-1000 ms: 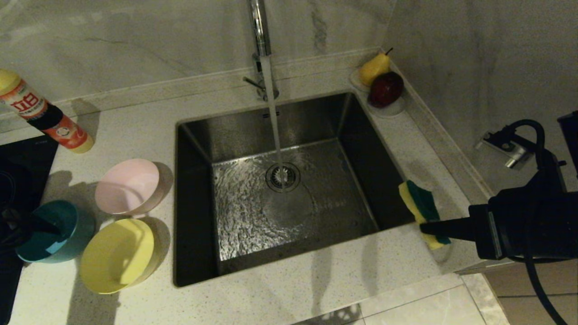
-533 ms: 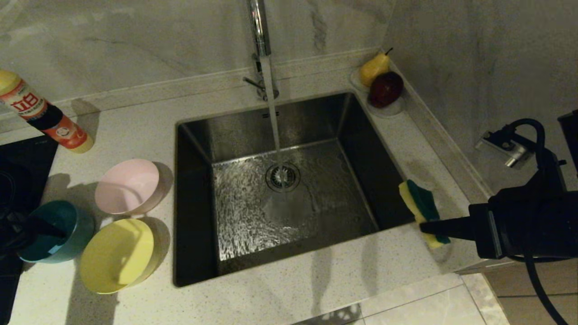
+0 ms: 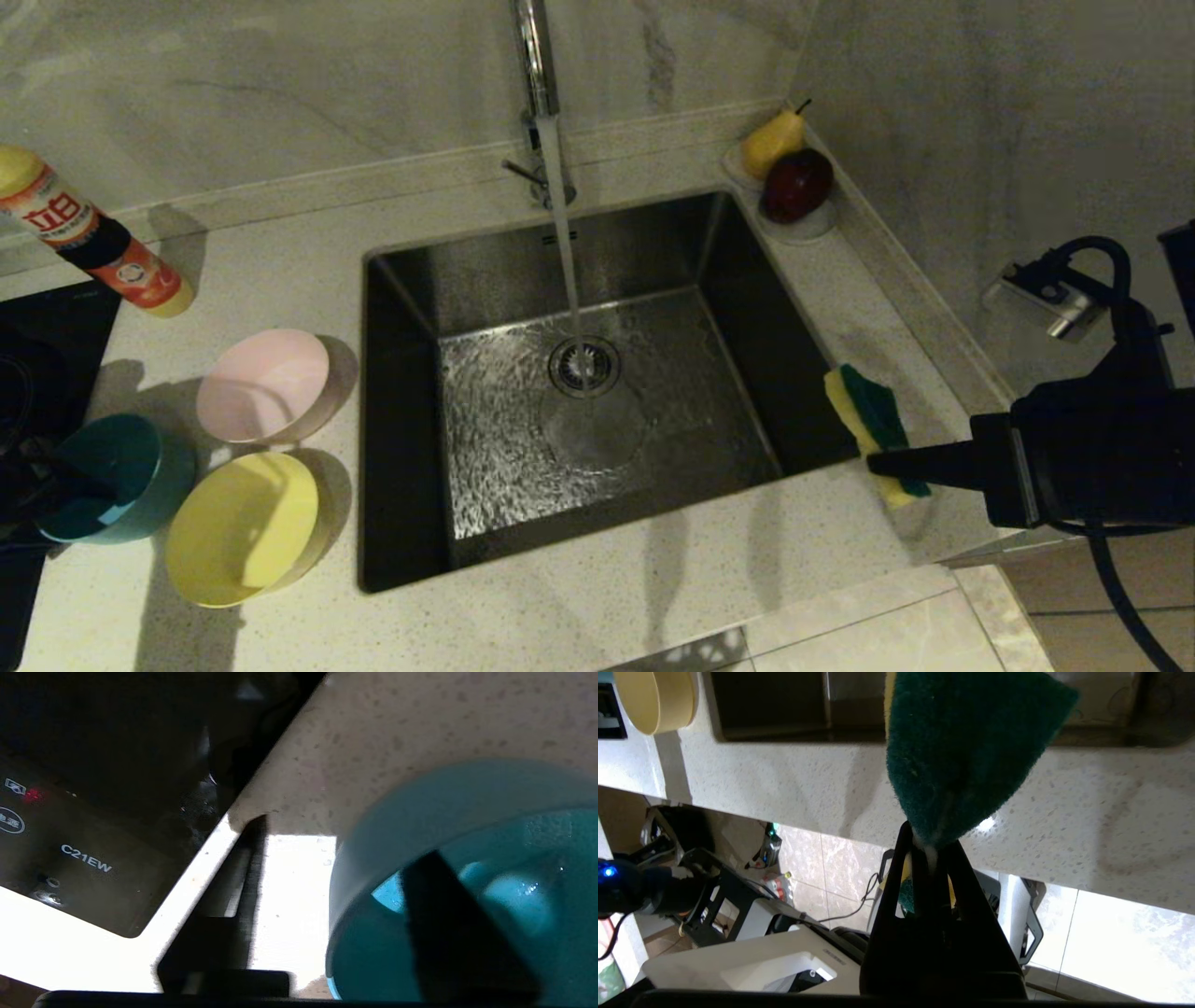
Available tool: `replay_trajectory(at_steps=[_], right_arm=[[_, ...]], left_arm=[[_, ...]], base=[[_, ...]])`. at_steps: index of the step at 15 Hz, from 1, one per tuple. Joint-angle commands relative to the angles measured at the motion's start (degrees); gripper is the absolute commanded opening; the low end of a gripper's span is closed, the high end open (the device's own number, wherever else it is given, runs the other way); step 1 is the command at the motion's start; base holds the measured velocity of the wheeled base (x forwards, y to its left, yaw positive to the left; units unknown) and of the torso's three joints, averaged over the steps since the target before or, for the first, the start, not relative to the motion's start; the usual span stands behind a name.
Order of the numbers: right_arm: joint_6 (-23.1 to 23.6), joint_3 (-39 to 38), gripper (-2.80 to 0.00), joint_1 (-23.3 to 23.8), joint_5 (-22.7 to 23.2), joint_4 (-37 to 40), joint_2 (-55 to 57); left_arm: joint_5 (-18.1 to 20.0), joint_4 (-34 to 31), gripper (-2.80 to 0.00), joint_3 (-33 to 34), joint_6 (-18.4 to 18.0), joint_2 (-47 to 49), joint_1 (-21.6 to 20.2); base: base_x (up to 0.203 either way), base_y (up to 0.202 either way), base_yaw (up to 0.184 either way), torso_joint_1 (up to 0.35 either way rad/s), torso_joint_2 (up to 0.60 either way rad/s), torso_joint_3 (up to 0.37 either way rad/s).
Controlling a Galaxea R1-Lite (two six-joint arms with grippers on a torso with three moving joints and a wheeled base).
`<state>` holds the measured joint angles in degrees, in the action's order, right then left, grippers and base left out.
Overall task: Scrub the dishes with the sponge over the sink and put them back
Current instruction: Pick up a bowl and the sponge
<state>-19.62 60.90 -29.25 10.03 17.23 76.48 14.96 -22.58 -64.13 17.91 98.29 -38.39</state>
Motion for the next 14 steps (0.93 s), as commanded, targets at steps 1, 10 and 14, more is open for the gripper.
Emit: replay_trajectory(at_steps=[1, 10, 14], right_arm=[[-0.2, -0.1, -2.8, 0.0, 0.1, 0.1, 0.1], [-0.2, 0.0, -2.8, 0.0, 0.1, 0.2, -0.1], [-0.2, -0.1, -2.8, -0.2, 0.1, 0.2, 0.1]], left_arm=[[-0.1, 0.6, -2.8, -0.3, 0.8, 0.7, 0.0], [-0.7, 0.1, -2.8, -5.5, 3.6, -2.5, -1.3], [-0.6, -0.6, -2.8, -9.1, 4.9, -11.2, -1.3]], base=[[0.0, 0.0, 0.0, 0.0, 0.0, 0.0], [0.0, 0.0, 0.0, 0.0, 0.0, 0.0], [0.0, 0.0, 0.0, 0.0, 0.0, 0.0]])
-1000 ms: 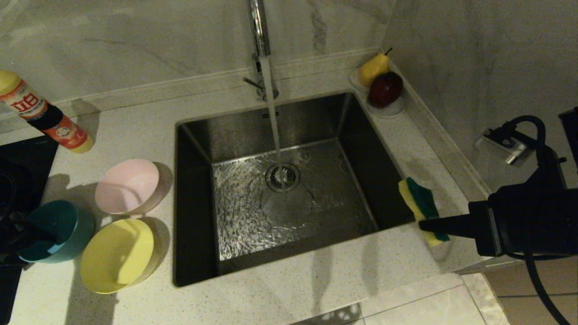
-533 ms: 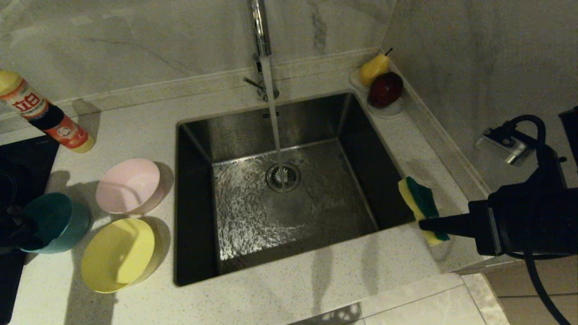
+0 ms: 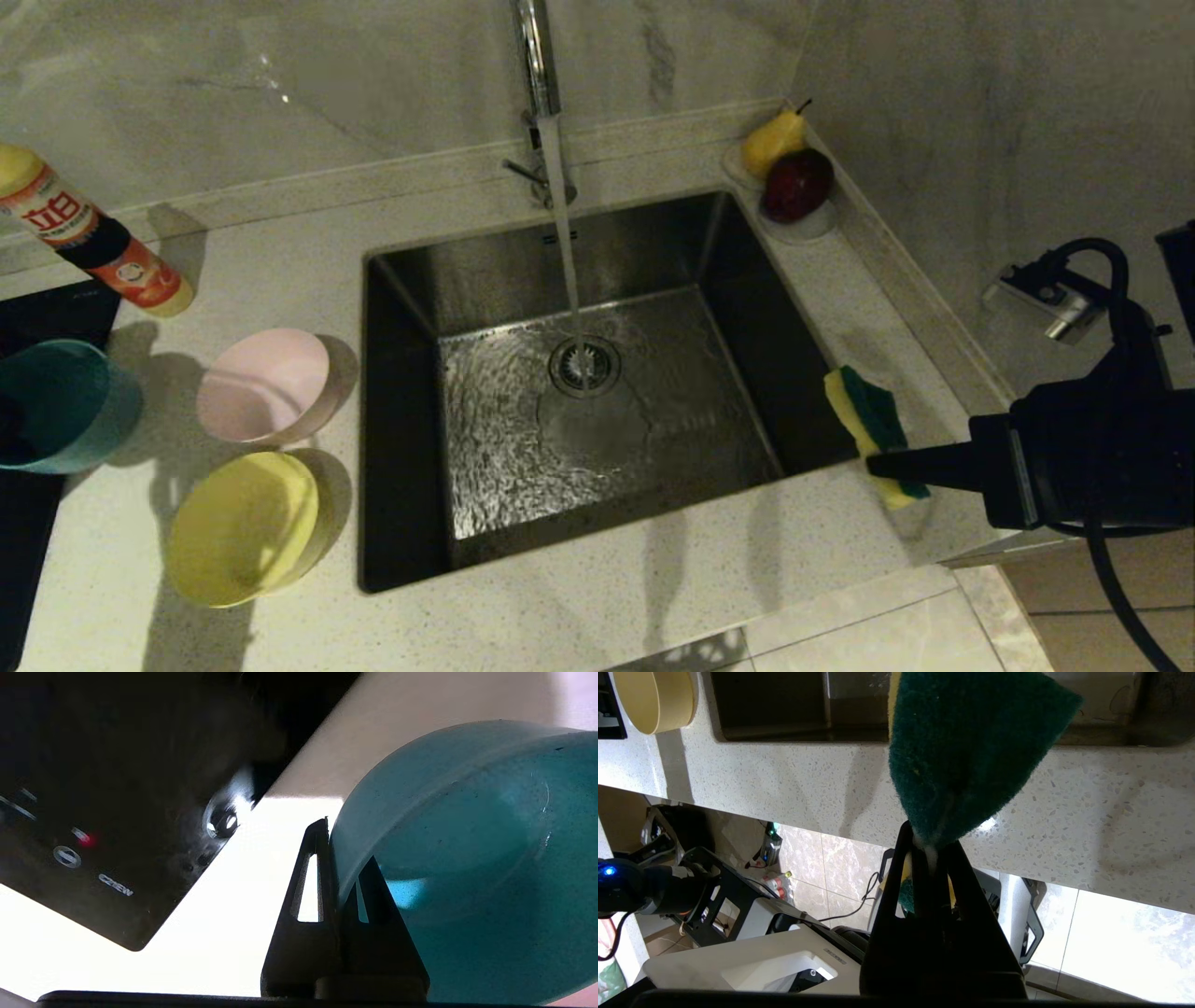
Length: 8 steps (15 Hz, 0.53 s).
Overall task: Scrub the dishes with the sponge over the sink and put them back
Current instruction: Pick up a bowl and the sponge
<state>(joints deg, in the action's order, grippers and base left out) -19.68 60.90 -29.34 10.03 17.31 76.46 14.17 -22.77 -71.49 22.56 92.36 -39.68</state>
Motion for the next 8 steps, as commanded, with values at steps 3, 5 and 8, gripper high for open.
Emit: replay_trajectory(at_steps=[3, 5, 8], right_arm=[[-0.1, -0.1, -2.8, -0.2, 0.1, 0.0, -0.3], [-0.1, 0.5, -2.8, -0.5, 0.1, 0.0, -0.8], [0.0, 1.1, -2.8, -0.5, 0.0, 0.1, -1.6]], left_arm=[[0.7, -4.2, -2.8, -7.4, 0.6, -12.8, 0.3], [0.9, -7.3, -2.8, -12.0, 1.2, -15.9, 5.4], [0.5, -14.1, -2.8, -20.5, 3.3, -15.4, 18.3]], base=[[0.0, 0.0, 0.0, 0.0, 0.0, 0.0], [0.0, 0.0, 0.0, 0.0, 0.0, 0.0], [0.0, 0.0, 0.0, 0.0, 0.0, 0.0]])
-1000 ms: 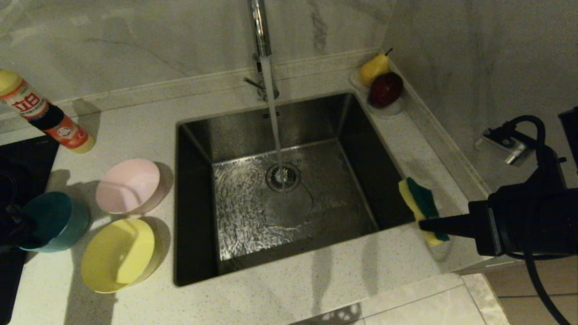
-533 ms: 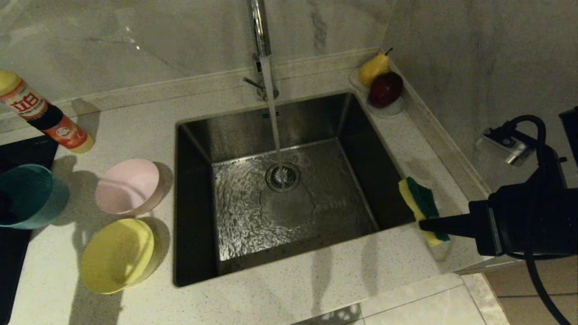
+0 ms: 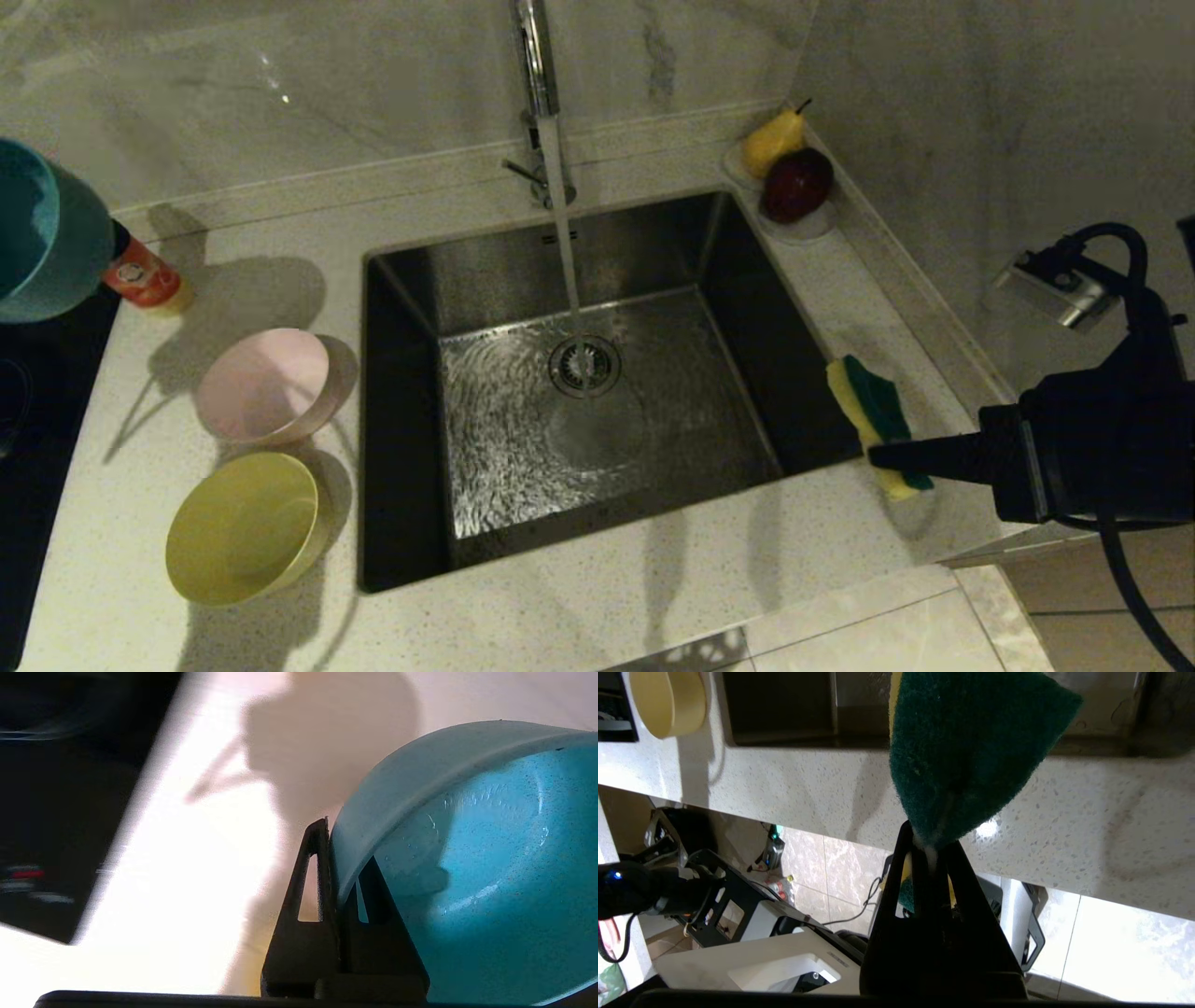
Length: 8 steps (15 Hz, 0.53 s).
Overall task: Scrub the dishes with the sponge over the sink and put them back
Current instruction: Pick up a bowl and the sponge
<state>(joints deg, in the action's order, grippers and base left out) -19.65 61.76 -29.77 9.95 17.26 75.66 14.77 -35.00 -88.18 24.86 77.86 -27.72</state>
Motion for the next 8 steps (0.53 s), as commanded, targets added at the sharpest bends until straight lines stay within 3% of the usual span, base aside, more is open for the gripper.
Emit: replay_trajectory(at_steps=[1, 8], right_arm=[[-0.1, 0.4, -2.8, 0.0, 0.1, 0.1, -1.3], [0.1, 0.6, -2.8, -0.4, 0.3, 0.0, -3.0]], left_arm=[[-1.1, -3.0, -2.8, -6.0, 2.3, 0.8, 11.7], [-20.1, -0.8, -2.8, -9.9, 10.0, 16.3, 47.2]], base=[[0.0, 0.0, 0.0, 0.0, 0.0, 0.0], [0.0, 0.0, 0.0, 0.0, 0.0, 0.0]])
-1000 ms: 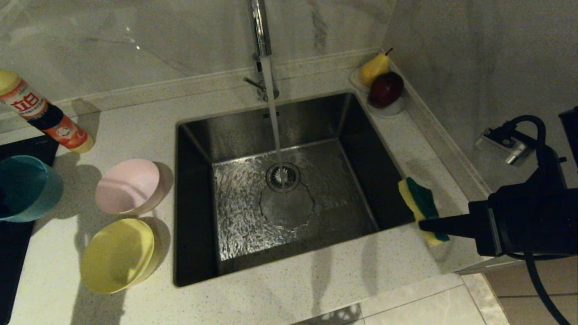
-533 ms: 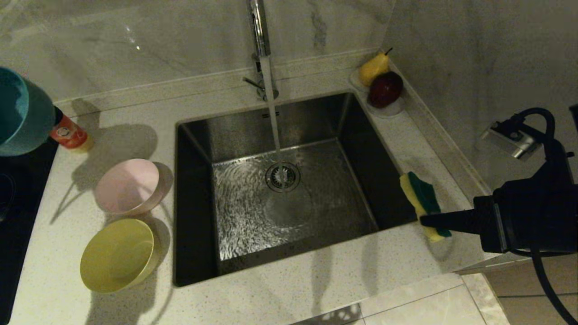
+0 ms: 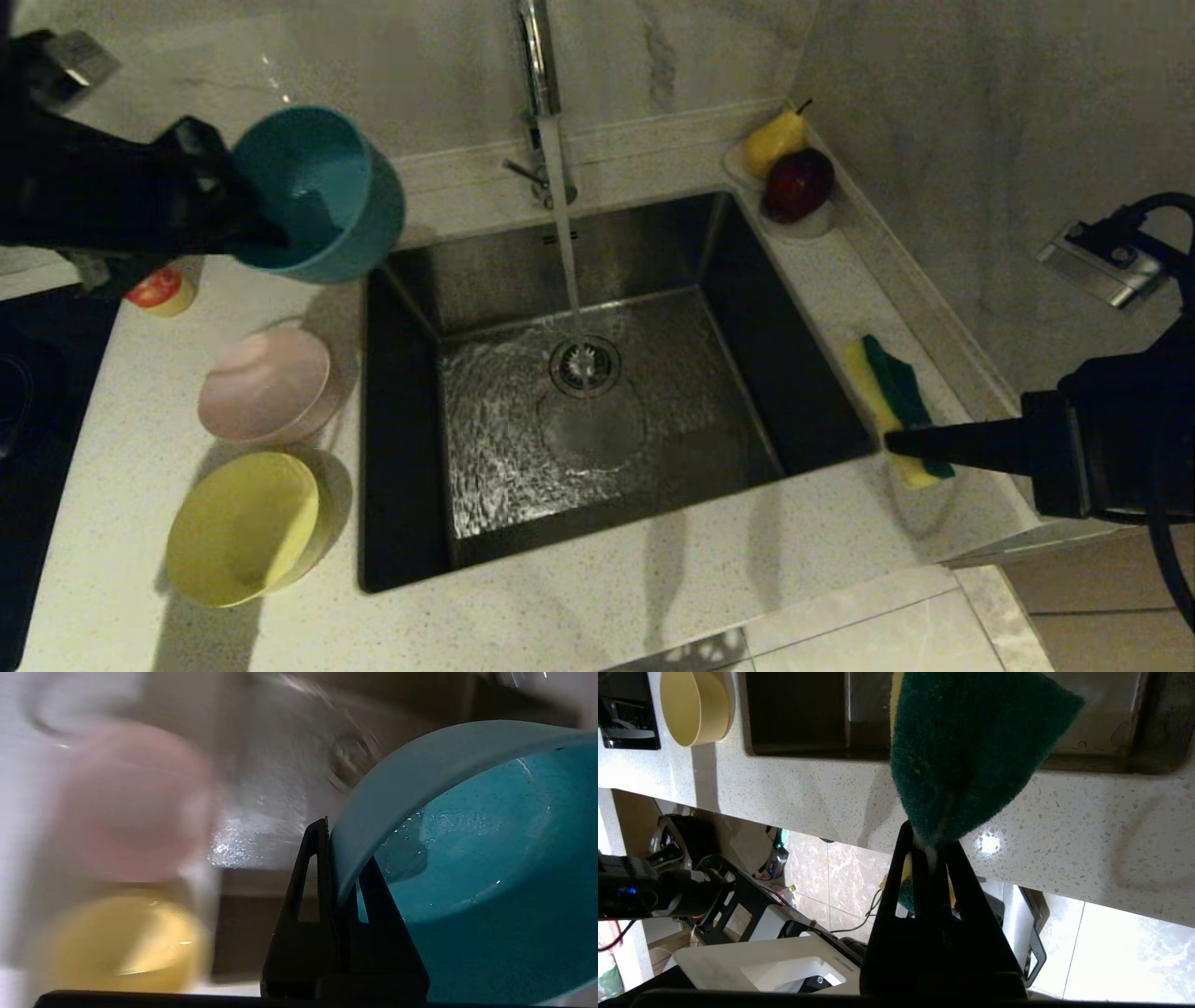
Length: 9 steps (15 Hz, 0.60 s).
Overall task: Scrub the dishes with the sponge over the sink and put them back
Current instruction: Wash the bowl
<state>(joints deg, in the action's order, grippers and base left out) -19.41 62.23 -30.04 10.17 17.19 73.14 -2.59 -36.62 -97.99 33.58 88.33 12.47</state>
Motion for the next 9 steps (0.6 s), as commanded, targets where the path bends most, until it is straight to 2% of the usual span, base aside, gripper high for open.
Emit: replay_trajectory(at_steps=[1, 3, 5, 9], right_arm=[[-0.1, 0.3, -2.8, 0.0, 0.1, 0.2, -0.7], [-0.1, 0.7, -2.8, 0.0, 0.1, 0.5, -1.4], [-0.1, 1.1, -2.8, -0.5, 0.1, 0.6, -1.7], [-0.1, 1.3, -2.8, -1.3, 0.1, 0.7, -1.9]], left_arm=[[-4.1, 1.9, -2.8, -0.1, 2.4, 8.3, 10.4], [-5.3, 3.4, -2.8, -0.2, 4.2, 12.6, 15.0], [-6.3, 5.8, -2.8, -0.1, 5.4, 16.8, 17.7], [-7.3, 10.9, -2.8, -0.5, 6.6, 21.1, 19.5]], base=[[0.0, 0.0, 0.0, 0.0, 0.0, 0.0], [0.0, 0.0, 0.0, 0.0, 0.0, 0.0], [0.0, 0.0, 0.0, 0.0, 0.0, 0.0], [0.0, 0.0, 0.0, 0.0, 0.0, 0.0]])
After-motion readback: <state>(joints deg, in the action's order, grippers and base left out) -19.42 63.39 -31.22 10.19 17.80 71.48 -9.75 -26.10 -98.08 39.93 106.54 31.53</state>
